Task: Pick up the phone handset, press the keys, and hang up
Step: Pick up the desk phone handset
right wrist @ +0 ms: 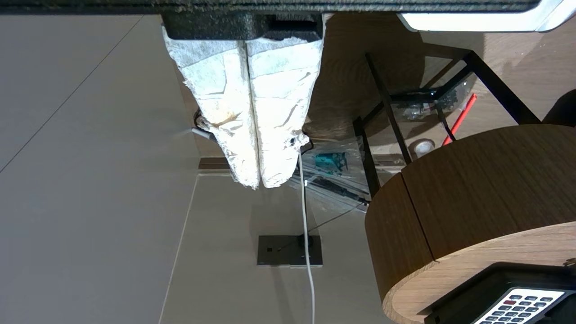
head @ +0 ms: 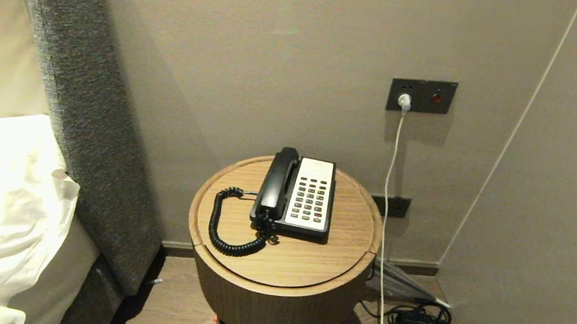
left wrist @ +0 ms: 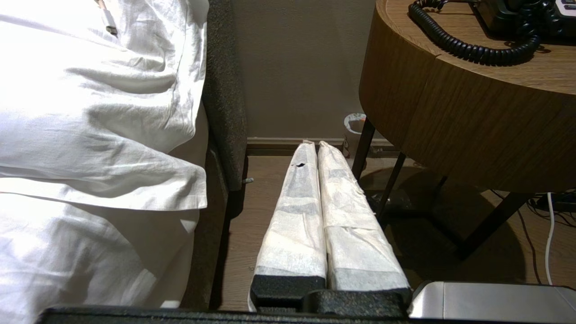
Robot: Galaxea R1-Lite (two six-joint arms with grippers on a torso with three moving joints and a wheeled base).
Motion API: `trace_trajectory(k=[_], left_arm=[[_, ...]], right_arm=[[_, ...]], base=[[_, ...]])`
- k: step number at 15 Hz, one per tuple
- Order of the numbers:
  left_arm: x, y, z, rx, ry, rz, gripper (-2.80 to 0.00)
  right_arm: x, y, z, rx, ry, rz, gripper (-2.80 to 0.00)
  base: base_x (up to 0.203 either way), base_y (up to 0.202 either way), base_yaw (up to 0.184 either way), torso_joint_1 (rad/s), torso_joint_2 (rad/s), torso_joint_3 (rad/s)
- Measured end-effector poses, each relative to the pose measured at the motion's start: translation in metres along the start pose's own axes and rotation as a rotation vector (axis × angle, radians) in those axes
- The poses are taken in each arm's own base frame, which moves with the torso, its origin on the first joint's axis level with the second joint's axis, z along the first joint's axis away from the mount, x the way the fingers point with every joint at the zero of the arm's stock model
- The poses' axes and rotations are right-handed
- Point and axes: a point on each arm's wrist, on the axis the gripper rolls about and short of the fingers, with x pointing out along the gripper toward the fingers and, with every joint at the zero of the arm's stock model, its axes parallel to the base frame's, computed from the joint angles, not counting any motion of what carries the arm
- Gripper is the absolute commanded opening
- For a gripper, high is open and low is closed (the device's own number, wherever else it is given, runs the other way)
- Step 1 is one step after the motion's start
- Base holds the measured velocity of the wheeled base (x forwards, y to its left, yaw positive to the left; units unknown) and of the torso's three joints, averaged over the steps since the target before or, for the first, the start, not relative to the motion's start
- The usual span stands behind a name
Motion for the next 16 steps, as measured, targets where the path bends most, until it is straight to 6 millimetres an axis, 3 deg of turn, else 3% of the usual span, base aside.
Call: trace_trajectory(k=[16], left_arm=[[-0.0002, 0.0, 0.0004, 0.005, 0.0, 0.001, -2.8]], right_arm=[[0.0, 0.0, 0.0, 0.0, 0.0, 0.0, -2.8]], base=[[0.0, 0.0, 0.0, 0.0, 0.0, 0.0]])
